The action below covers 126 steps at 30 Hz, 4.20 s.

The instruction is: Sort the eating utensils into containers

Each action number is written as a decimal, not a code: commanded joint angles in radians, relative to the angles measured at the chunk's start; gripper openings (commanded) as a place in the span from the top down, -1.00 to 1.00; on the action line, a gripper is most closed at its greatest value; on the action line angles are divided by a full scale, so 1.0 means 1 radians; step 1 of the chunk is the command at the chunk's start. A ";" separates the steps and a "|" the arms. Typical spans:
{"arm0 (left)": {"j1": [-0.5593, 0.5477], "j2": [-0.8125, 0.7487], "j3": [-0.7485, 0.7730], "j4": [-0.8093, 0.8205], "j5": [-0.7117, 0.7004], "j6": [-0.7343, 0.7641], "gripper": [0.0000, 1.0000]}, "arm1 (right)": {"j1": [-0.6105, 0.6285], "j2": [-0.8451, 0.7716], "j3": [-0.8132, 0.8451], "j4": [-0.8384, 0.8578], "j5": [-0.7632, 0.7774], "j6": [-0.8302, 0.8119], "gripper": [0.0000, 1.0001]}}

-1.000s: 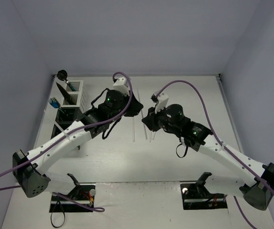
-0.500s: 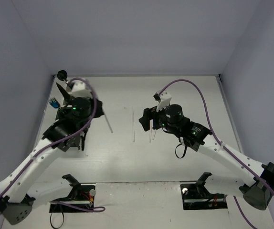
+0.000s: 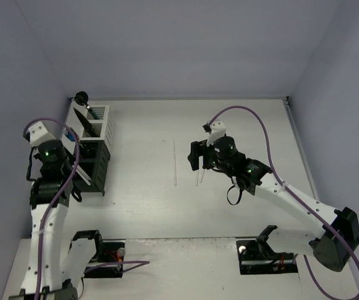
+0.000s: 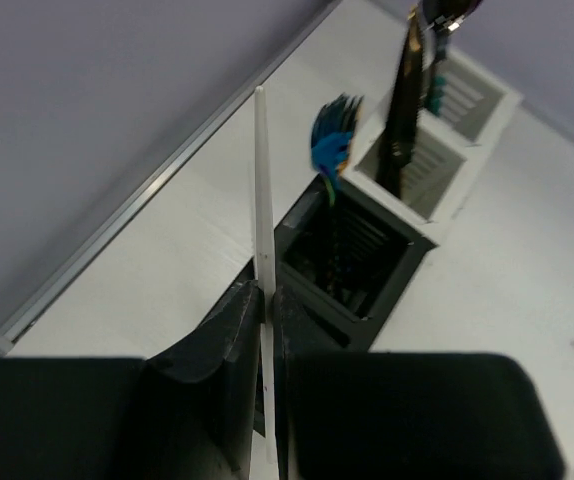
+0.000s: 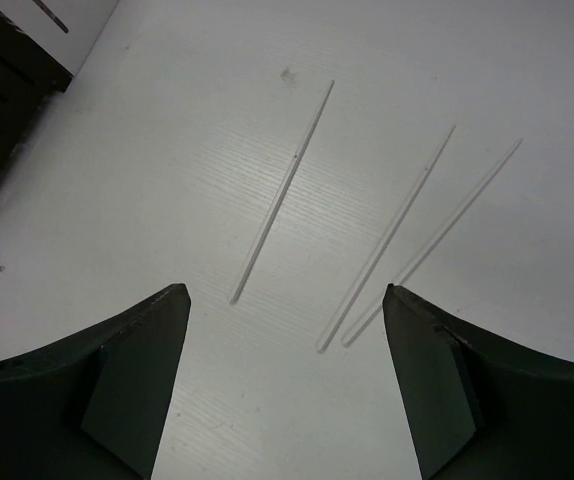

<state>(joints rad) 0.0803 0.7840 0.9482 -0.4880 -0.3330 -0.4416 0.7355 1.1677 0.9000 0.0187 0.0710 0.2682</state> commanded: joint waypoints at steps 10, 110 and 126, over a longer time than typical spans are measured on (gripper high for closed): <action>0.027 0.090 0.106 0.163 0.044 0.071 1.00 | -0.072 0.007 -0.031 0.053 -0.038 0.000 -0.52; -0.616 0.282 0.365 -0.067 0.525 -0.179 -0.68 | -0.142 0.376 0.062 -0.038 0.180 0.082 1.00; -0.731 0.376 0.347 0.210 0.508 -0.295 -0.68 | 0.098 -0.054 0.060 0.150 -0.222 -0.120 1.00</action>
<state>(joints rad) -0.6238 1.1574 1.2663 -0.4078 0.2135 -0.6955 0.8079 1.1066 0.9241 0.0978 -0.0507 0.1790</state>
